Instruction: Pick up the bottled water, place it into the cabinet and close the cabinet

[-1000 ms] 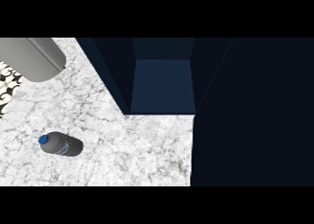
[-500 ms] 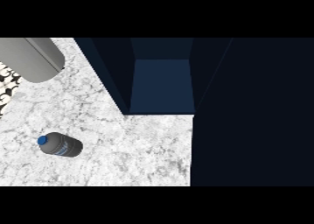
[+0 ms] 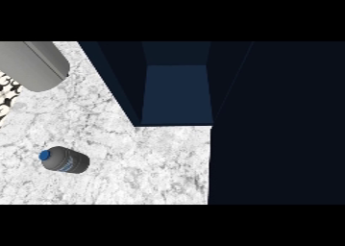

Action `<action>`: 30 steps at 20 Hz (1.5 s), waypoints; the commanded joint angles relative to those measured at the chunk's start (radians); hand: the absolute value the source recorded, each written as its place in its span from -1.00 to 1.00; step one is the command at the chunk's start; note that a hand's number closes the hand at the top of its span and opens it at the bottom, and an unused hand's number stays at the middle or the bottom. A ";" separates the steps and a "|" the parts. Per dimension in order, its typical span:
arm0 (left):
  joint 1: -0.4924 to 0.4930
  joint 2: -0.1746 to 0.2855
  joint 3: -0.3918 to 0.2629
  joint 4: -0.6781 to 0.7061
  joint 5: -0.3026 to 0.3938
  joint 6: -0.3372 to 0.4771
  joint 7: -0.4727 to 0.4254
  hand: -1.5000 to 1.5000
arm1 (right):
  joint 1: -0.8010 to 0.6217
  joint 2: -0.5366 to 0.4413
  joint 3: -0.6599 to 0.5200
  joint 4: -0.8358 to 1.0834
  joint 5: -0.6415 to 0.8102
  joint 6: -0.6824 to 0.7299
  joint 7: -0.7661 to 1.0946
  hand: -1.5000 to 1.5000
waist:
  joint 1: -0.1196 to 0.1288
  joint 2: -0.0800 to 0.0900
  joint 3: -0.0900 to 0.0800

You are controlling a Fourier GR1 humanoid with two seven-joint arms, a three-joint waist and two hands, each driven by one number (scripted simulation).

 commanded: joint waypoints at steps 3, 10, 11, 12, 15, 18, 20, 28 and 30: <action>-0.104 -0.001 0.086 0.183 0.066 -0.025 -0.055 -1.00 | 0.068 -0.026 -0.066 -0.183 -0.128 0.009 0.050 -1.00 | 0.002 0.003 0.000; -0.165 0.042 0.176 0.361 0.094 -0.072 -0.089 -1.00 | 0.160 -0.029 -0.055 -0.194 -0.111 0.062 -0.021 -1.00 | -0.001 0.003 0.000; -0.189 0.031 0.188 0.433 0.089 -0.074 -0.132 -1.00 | 0.215 -0.019 -0.041 -0.193 -0.075 0.088 -0.084 -1.00 | -0.013 0.001 -0.001; -0.230 0.037 0.214 0.504 0.121 -0.096 -0.149 -1.00 | 0.156 -0.023 -0.044 -0.131 -0.067 0.082 -0.071 -1.00 | -0.001 0.004 0.000; -0.273 0.020 0.185 0.612 0.079 -0.102 -0.196 -1.00 | 0.214 -0.025 -0.045 -0.200 -0.078 0.080 -0.071 -1.00 | -0.007 0.004 -0.001; -0.316 0.022 0.206 0.726 0.075 -0.129 -0.265 -1.00 | 0.257 -0.026 -0.059 -0.180 -0.086 0.114 -0.128 -1.00 | -0.007 0.003 -0.001; -0.345 0.045 0.237 0.791 0.095 -0.164 -0.297 -1.00 | 0.267 -0.044 -0.094 -0.202 -0.096 0.115 -0.125 -1.00 | -0.004 0.004 -0.001; -0.486 0.045 0.290 1.046 0.097 -0.180 -0.417 -1.00 | 0.292 -0.042 -0.115 -0.206 -0.119 0.121 -0.149 -1.00 | -0.001 0.007 -0.001; -0.487 0.078 0.318 1.096 0.114 -0.218 -0.431 -1.00 | 0.281 -0.054 -0.153 -0.192 -0.167 0.118 -0.137 -1.00 | 0.007 0.008 -0.001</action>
